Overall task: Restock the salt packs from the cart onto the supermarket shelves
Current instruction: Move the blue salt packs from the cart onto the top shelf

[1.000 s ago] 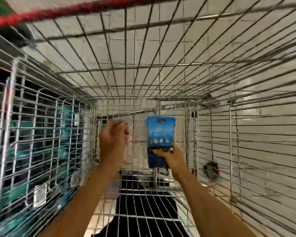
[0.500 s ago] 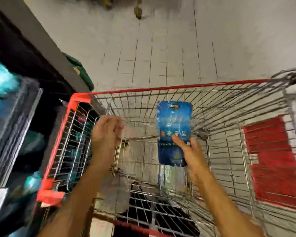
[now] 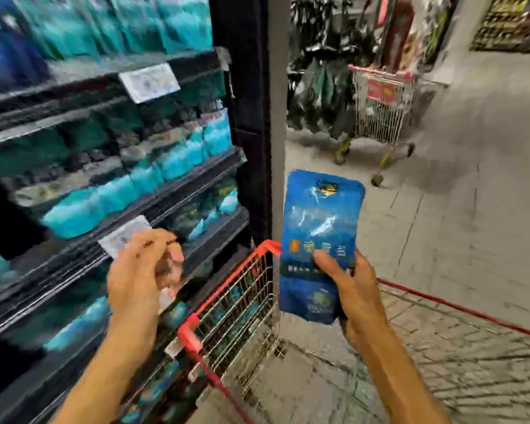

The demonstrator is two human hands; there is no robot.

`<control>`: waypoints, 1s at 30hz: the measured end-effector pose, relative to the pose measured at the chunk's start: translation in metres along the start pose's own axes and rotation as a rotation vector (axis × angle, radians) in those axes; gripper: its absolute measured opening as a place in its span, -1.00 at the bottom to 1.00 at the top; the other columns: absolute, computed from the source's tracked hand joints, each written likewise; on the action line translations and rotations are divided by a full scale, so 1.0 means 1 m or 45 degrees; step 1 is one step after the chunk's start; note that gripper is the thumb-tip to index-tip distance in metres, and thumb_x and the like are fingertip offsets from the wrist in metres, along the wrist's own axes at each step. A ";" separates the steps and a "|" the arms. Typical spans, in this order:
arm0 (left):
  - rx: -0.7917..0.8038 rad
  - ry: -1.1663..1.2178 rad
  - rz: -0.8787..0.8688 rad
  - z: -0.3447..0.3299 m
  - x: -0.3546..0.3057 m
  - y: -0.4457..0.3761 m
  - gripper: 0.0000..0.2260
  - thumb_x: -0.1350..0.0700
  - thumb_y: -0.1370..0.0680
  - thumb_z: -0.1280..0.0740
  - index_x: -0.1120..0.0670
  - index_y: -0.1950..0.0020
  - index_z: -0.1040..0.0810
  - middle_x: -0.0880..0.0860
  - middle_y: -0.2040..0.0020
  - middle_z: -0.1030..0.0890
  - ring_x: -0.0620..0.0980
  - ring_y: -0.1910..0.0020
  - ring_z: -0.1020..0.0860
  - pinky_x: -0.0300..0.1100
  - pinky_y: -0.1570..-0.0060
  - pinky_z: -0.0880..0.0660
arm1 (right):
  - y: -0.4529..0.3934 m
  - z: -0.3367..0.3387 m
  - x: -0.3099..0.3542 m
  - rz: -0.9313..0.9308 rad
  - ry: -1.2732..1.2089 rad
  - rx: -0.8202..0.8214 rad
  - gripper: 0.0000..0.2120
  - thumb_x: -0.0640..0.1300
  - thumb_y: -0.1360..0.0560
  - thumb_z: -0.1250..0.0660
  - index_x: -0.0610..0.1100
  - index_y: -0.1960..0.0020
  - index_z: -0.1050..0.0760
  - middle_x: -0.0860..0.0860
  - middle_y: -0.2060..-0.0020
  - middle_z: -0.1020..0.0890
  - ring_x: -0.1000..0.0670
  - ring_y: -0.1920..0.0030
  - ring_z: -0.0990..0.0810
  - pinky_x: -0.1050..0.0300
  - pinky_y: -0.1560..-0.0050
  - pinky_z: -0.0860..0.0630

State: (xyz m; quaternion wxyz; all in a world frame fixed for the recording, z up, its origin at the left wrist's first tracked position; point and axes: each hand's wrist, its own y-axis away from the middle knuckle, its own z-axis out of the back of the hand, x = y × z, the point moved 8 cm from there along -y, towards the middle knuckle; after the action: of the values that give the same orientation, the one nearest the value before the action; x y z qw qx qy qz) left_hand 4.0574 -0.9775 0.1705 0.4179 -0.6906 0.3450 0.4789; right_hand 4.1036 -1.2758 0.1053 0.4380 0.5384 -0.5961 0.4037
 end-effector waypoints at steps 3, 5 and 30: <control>-0.100 0.008 -0.129 0.050 -0.054 0.002 -0.82 0.13 -0.54 -0.22 -0.03 0.19 -0.58 0.01 0.35 -0.54 -0.08 0.53 -0.38 -0.33 0.58 -0.26 | 0.004 -0.073 0.023 0.071 -0.022 0.149 -0.46 0.09 -0.19 -0.54 -0.10 -0.12 -0.62 -0.08 0.02 -0.74 -0.09 0.06 -0.73 -0.01 0.10 -0.66; -0.170 -0.001 -0.196 0.084 -0.082 0.005 -0.85 0.11 -0.52 -0.22 -0.01 0.17 -0.56 0.03 0.35 -0.54 -0.06 0.53 -0.37 -0.33 0.58 -0.25 | 0.008 -0.119 0.037 0.119 -0.027 0.242 -0.51 0.05 -0.22 -0.53 -0.12 -0.10 -0.62 -0.06 0.05 -0.75 -0.04 0.11 -0.73 0.08 0.18 -0.65; -0.641 -0.101 -0.423 0.254 -0.178 0.017 -0.77 0.22 -0.54 -0.22 0.05 0.25 -0.59 0.14 0.38 -0.51 0.01 0.56 -0.37 -0.29 0.60 -0.28 | -0.059 -0.500 0.176 0.624 -0.111 1.080 -0.69 -0.17 -0.29 -0.56 -0.07 0.00 -0.60 0.05 0.10 -0.75 0.05 0.07 -0.70 0.11 0.01 -0.63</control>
State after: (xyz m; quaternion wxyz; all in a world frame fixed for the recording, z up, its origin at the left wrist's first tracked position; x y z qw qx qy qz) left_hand 3.8939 -0.7401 0.2862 0.3192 -0.8002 0.0811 0.5011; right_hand 4.1995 -0.8561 0.4198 0.0467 0.5296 -0.5061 0.6791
